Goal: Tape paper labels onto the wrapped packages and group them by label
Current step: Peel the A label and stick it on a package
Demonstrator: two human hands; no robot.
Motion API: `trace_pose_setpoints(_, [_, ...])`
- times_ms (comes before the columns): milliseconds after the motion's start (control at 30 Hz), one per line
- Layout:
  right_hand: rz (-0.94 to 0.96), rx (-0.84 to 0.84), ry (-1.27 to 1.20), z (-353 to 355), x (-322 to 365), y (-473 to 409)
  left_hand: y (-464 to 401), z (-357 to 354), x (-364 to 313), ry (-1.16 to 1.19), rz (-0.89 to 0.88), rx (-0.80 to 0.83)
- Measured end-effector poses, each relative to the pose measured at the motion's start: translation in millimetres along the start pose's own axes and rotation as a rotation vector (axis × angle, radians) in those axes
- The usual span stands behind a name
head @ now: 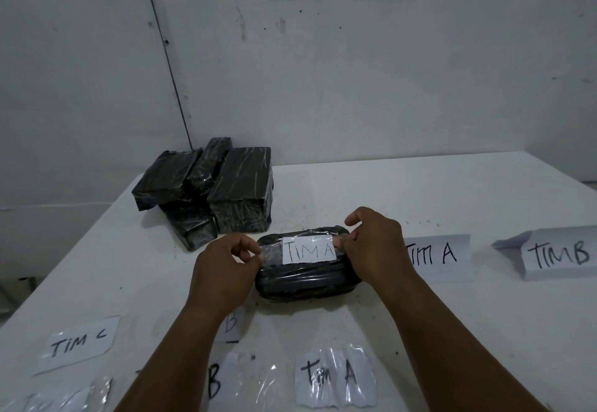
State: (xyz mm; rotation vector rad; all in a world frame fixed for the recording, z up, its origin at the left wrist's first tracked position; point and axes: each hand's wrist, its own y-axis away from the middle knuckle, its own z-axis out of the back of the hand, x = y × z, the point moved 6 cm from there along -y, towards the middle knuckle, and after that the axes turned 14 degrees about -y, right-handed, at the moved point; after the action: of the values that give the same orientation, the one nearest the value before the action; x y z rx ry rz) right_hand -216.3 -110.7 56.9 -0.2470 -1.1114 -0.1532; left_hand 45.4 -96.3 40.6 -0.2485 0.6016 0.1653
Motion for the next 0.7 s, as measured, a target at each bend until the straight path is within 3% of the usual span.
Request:
trace_pose_setpoints(200, [0.037, 0.014, 0.047, 1.9, 7.5, -1.9, -1.3, 3.2, -5.1, -0.099, -0.056, 0.048])
trace_pose_setpoints(367, [0.169, -0.014, 0.348, 1.1, 19.9, 1.6, 1.0, 6.6, -10.1, -0.223, -0.129, 0.061])
trace_pose_setpoints(533, [0.482, -0.139, 0.351, -6.5, 42.5, 34.0, 10.8, 9.9, -18.6, -0.382, -0.235, -0.015])
trace_pose_setpoints(600, [0.565, -0.018, 0.327, -22.9, 41.3, 55.7, 25.7, 5.7, -31.1, -0.357, -0.377, -0.040])
trace_pose_setpoints(700, [0.505, 0.235, 0.370, -49.9, 21.2, 76.1, 47.7, -13.4, -44.5, -0.371, -0.543, 0.098])
